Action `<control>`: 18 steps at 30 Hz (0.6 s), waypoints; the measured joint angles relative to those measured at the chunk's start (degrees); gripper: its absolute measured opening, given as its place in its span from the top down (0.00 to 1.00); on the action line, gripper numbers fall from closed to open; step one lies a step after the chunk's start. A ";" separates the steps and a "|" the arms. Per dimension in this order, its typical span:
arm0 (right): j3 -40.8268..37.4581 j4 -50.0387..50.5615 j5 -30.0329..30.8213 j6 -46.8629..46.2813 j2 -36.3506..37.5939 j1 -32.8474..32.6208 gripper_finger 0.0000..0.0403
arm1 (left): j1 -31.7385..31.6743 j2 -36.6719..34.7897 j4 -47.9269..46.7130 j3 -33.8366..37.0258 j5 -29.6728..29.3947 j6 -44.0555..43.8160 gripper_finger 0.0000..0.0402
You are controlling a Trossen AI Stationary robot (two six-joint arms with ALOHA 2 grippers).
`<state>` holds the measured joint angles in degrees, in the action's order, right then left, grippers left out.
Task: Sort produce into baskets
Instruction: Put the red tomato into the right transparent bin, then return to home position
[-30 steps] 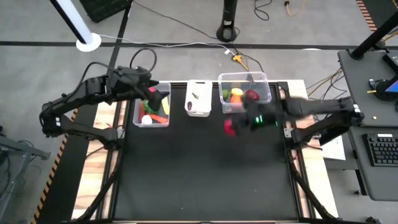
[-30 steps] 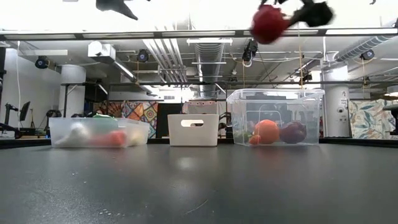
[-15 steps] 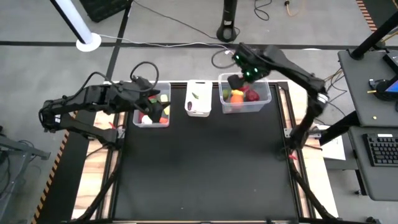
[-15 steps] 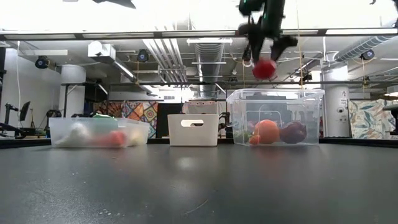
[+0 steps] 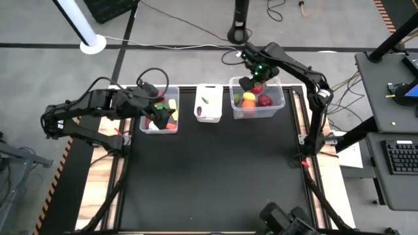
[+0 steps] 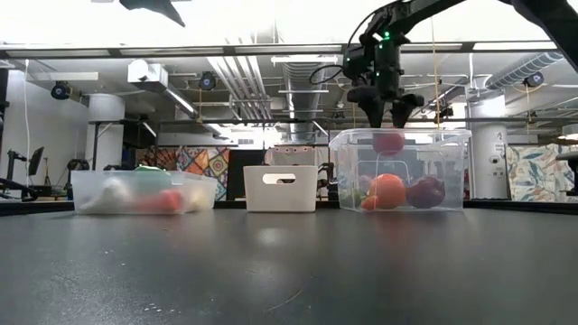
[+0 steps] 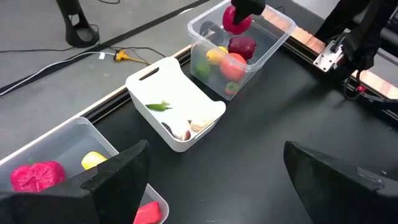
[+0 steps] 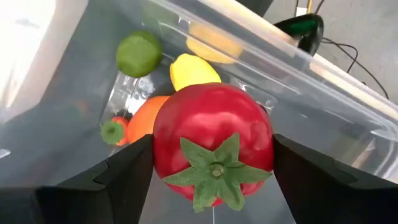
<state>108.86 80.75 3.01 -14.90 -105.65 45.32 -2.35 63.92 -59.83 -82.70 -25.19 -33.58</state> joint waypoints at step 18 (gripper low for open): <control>-3.87 -4.27 -0.06 0.02 6.39 -1.77 0.10 | 1.13 -0.33 0.74 0.00 0.04 -1.05 0.14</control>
<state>104.98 76.48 2.95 -14.87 -99.25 43.55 -1.22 63.59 -59.09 -82.70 -25.15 -34.63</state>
